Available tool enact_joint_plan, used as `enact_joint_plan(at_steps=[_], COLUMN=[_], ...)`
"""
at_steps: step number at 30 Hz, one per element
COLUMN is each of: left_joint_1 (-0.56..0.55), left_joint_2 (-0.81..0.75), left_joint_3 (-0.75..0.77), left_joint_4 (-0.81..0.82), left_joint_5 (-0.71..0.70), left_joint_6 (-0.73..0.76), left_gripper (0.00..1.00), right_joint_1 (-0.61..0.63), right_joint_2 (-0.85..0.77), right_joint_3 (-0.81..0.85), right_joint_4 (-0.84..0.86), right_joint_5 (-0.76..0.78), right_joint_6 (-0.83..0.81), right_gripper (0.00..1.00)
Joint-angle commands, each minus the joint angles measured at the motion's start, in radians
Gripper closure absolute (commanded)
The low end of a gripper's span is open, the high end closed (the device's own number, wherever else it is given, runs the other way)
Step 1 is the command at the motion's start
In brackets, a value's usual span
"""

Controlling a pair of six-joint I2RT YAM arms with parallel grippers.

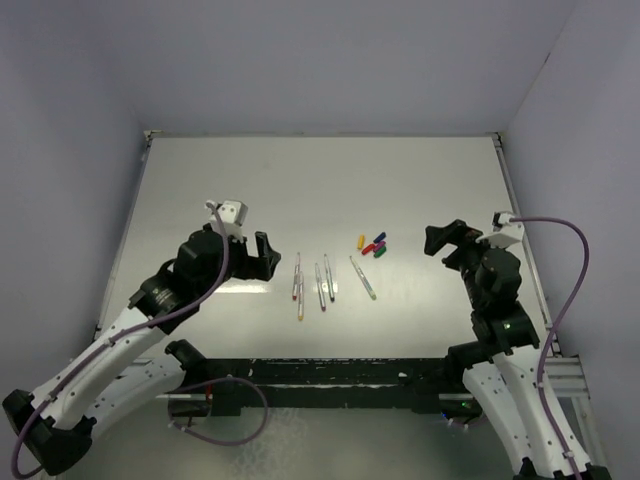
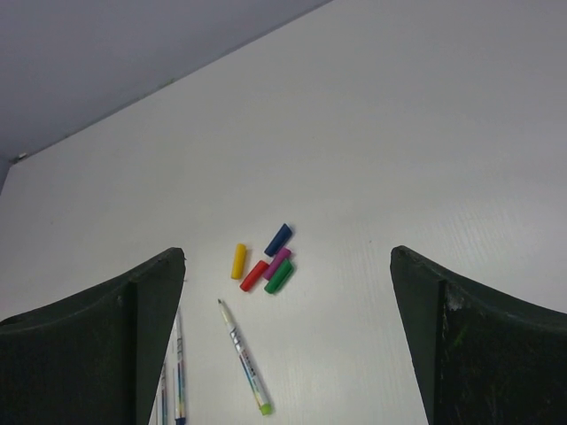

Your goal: Insert the pens into the pen caps

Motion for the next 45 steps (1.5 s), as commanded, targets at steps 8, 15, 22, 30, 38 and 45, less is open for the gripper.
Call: enact_joint_plan(at_steps=[8, 15, 22, 30, 38, 45], left_joint_1=[0.001, 0.0, 0.0, 0.0, 0.0, -0.001], left_joint_2=[0.222, 0.343, 0.481, 0.633, 0.745, 0.774], left_joint_3=[0.109, 0.112, 0.125, 0.154, 0.18, 0.175], left_joint_4=[0.004, 0.017, 0.039, 0.07, 0.086, 0.098], left_joint_5=[0.007, -0.017, 0.002, 0.047, 0.064, 0.06], left_joint_6=[-0.028, -0.032, -0.031, -0.021, -0.032, -0.038], left_gripper=[0.01, 0.05, 0.46, 0.84, 0.55, 0.52], right_joint_1=[-0.004, -0.004, -0.004, -0.004, -0.004, -0.004], right_joint_2=[0.077, 0.142, 0.149, 0.122, 0.106, 0.094], right_joint_3=[0.101, 0.104, 0.115, 0.108, 0.1, 0.099], right_joint_4=[-0.05, -0.077, -0.1, -0.12, -0.131, -0.138], right_joint_5=[0.021, -0.009, -0.029, -0.039, -0.05, -0.06], right_joint_6=[-0.051, -0.035, -0.038, -0.048, -0.054, -0.06], right_gripper=[0.0, 0.06, 0.09, 0.1, 0.11, 0.11])
